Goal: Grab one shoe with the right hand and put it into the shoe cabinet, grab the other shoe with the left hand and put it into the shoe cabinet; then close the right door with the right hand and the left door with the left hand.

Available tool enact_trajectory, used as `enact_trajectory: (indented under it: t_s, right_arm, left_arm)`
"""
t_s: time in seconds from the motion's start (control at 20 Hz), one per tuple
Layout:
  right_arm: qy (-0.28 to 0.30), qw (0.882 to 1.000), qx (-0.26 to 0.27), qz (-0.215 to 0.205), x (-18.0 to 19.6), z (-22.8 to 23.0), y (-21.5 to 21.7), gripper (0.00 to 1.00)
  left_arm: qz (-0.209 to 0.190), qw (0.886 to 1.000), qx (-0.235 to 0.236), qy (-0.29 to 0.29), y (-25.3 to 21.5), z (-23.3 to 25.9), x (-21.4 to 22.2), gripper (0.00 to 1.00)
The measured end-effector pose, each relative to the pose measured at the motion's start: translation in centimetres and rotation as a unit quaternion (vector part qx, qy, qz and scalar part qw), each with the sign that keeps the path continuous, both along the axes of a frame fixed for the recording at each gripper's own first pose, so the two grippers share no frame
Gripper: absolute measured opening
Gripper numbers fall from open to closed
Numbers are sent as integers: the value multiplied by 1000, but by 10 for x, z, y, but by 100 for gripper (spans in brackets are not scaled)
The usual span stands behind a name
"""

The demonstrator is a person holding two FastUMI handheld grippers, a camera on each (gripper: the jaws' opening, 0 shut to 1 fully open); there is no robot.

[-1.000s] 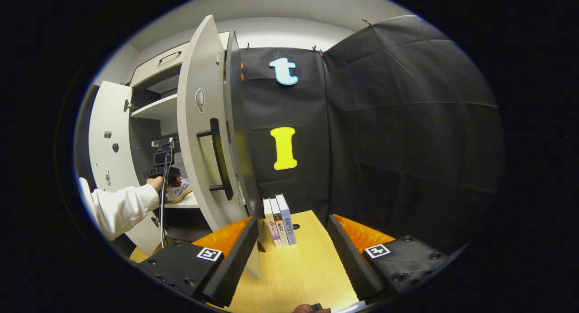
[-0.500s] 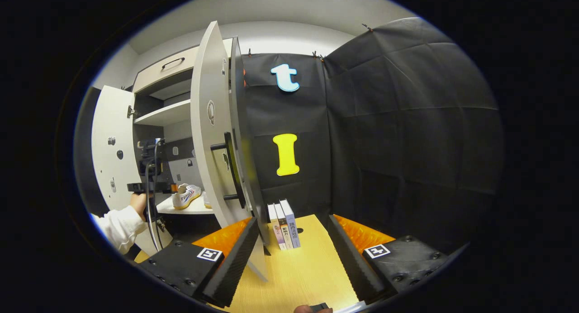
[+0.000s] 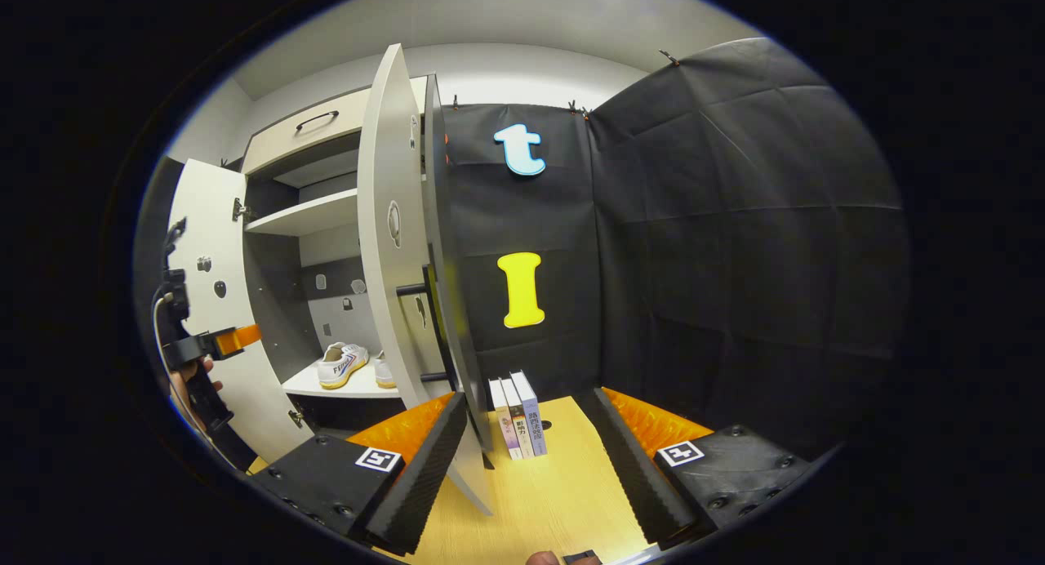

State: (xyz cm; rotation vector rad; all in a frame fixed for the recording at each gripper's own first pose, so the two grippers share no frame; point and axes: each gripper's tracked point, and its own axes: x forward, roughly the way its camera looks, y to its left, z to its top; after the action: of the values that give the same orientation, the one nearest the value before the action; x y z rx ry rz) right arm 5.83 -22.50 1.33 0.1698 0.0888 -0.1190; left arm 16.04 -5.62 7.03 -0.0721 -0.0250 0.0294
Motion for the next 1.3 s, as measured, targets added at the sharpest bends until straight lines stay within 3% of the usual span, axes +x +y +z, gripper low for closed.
enact_trajectory:
  t_s: [0.25, 0.45, 0.7, 1.1, 1.2, 1.25, 1.3]
  right_arm:
    - [-13, 1000, -8, 12, 23, 22, 11, 98]
    - [-24, 1000, -17, -1, 40, 37, 9, 98]
    - [-30, 999, -20, -19, 56, 37, 3, 98]
    - [-19, 1000, -14, -12, 72, 26, 16, 97]
    - [-16, 1000, 4, 23, 74, 24, 39, 98]
    - [-24, 999, -15, 24, 71, 28, 43, 89]
    - [-29, 999, -41, 20, 71, 29, 46, 92]
  left_arm:
    - [1, 1000, -2, -13, 17, 15, -73, 93]
    - [10, 1000, 13, -13, 36, 16, -96, 94]
    - [6, 1000, 23, -7, 48, 14, -108, 94]
    - [16, 1000, 13, 7, 72, 1, -108, 94]
    - [16, 1000, 11, 10, 76, -1, -110, 94]
    - [18, 1000, 10, 12, 79, -3, -110, 94]
    - [18, 1000, 10, 14, 81, -4, -112, 94]
